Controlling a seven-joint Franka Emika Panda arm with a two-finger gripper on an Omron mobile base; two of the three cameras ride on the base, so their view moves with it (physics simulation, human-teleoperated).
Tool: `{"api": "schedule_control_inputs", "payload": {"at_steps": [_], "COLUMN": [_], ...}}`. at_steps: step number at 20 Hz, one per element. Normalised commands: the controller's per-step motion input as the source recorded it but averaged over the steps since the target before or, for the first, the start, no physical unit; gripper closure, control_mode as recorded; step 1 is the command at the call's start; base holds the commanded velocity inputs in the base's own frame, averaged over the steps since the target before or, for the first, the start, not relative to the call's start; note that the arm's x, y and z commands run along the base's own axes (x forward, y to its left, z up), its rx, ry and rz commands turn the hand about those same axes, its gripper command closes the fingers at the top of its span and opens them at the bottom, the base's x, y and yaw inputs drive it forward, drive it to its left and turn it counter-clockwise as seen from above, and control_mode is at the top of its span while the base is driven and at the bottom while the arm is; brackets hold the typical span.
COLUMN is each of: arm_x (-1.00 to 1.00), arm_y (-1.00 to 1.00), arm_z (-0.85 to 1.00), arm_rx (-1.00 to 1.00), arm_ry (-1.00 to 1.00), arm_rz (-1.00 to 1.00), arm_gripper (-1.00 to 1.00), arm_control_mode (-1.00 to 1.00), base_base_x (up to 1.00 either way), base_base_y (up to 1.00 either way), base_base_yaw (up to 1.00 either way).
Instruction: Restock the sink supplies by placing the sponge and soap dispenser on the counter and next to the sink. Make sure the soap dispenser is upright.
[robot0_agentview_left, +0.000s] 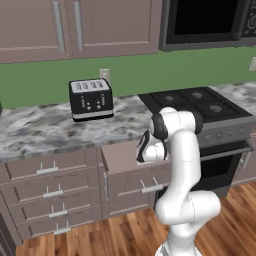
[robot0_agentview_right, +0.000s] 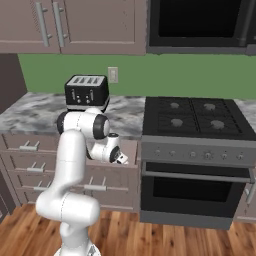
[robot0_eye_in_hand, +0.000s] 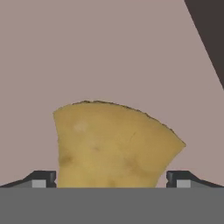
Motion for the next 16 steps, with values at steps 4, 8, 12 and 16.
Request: {"api": "schedule_control_inputs", "payload": {"at_steps": [4, 8, 12, 16], "arm_x": [-1.00, -0.88, -0.25, 0.03], "arm_y": [0.01, 0.00, 0.00, 0.00], "arm_z": [-0.95, -0.24, 0.32, 0.98], "arm_rx": [-0.03, 0.00, 0.00, 0.00], "arm_ry": [-0.07, -0.09, -0.03, -0.01], "arm_rz": [0.02, 0.00, 0.00, 0.00], "arm_gripper": [1.00, 1.00, 1.00, 1.00], "arm_control_mode": [-1.00, -1.00, -1.00, -1.00], "base_base_x": [0.00, 0.00, 0.00, 0.00], "base_base_y": [0.00, 0.00, 0.00, 0.00], "base_base_yaw": [0.00, 0.00, 0.00, 0.00]}}
